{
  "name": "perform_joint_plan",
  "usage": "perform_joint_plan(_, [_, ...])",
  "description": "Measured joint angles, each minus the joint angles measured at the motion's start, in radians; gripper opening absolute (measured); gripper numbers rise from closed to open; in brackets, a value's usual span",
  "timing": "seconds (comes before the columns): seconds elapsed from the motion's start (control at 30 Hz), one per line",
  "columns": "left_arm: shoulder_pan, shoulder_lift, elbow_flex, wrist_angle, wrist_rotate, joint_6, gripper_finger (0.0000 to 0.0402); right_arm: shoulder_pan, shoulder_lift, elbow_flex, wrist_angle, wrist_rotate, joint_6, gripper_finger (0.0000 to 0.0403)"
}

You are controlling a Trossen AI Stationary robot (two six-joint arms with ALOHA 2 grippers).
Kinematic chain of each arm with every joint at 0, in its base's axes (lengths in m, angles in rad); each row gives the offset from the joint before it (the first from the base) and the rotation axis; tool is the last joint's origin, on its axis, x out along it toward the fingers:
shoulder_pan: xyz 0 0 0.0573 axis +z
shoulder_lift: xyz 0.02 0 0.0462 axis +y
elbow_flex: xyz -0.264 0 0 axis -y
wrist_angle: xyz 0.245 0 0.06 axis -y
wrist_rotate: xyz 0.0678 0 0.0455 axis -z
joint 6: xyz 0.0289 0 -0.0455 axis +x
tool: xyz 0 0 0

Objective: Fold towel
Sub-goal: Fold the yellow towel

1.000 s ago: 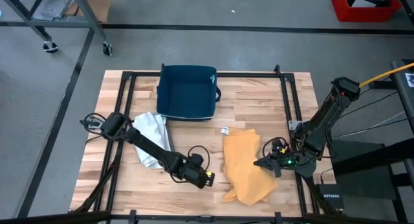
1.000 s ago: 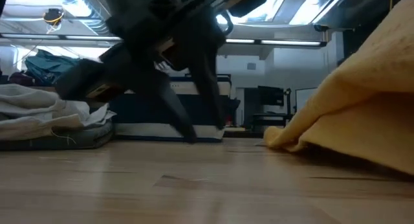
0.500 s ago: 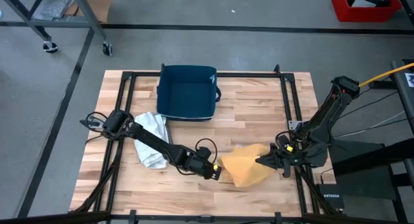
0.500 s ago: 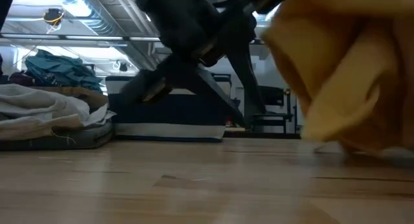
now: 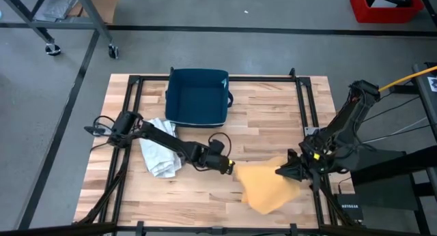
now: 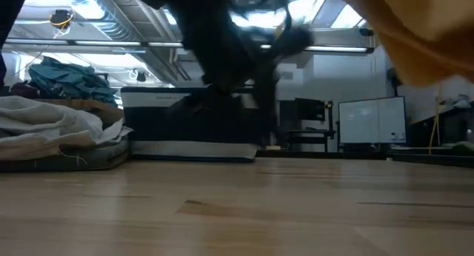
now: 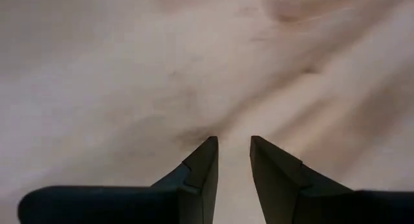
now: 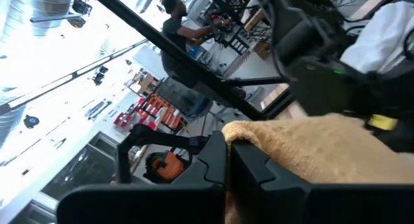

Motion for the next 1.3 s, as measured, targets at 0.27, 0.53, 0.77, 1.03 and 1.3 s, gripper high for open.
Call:
perform_joint_plan(0.27, [0.071, 0.000, 0.000, -0.201, -0.049, 0.064, 0.0081, 0.000, 0.007, 0.025, 0.004, -0.009, 0.002, 0.0009])
perform_joint_plan(0.53, [0.093, -0.015, 0.000, -0.247, -0.087, 0.089, 0.0081, 0.000, 0.107, 0.025, 0.003, -0.024, 0.098, 0.0010])
perform_joint_plan(0.77, [0.102, -0.173, 0.000, -0.284, -0.186, 0.178, 0.0081, 0.000, 0.182, 0.024, 0.086, -0.024, 0.172, 0.0010])
perform_joint_plan(1.03, [0.087, -0.401, 0.000, -0.293, -0.268, 0.277, 0.0081, 0.000, 0.233, 0.027, 0.324, -0.024, 0.170, 0.0010])
perform_joint_plan(1.3, [0.059, -0.530, 0.000, -0.291, -0.358, 0.316, 0.0081, -0.001, 0.273, 0.045, 0.246, 0.010, 0.170, 0.0010])
